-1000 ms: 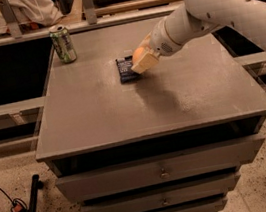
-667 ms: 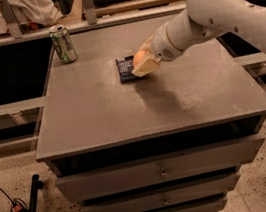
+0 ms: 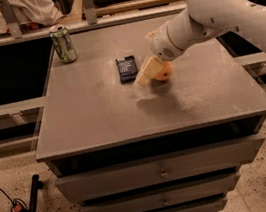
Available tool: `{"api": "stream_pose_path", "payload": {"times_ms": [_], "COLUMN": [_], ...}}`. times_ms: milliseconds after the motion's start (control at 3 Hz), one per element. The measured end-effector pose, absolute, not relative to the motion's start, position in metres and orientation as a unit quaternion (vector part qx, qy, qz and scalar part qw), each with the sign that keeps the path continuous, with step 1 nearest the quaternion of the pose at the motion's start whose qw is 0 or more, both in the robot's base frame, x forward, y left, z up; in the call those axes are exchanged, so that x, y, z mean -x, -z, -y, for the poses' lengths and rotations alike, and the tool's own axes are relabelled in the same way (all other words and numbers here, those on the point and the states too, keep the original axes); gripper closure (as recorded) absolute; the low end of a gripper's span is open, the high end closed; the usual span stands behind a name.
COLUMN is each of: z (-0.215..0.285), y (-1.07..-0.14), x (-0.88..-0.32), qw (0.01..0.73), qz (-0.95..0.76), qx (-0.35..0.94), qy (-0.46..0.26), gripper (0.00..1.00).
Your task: Move orange near rxbar blueberry
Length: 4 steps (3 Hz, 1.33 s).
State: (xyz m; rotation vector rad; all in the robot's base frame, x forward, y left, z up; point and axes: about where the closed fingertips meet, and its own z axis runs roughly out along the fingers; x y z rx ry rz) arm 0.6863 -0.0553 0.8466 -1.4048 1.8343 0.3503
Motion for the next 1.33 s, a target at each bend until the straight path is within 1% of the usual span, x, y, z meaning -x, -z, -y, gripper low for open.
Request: {"api": "stream_pose_path", "payload": {"times_ms": [667, 1000, 1333], "z": [0.074, 0.087, 0.087], "y": [-0.854, -0.853, -0.853], "x": [-0.684, -0.680, -0.679], "qw": [0.384, 0.367, 0.364], "qz": [-0.723, -0.714, -0.712], "qx": [0.558, 0.575, 0.578], "qy": [-0.135, -0.159, -0.163], "gripper": [0.00, 0.00, 0.00]}}
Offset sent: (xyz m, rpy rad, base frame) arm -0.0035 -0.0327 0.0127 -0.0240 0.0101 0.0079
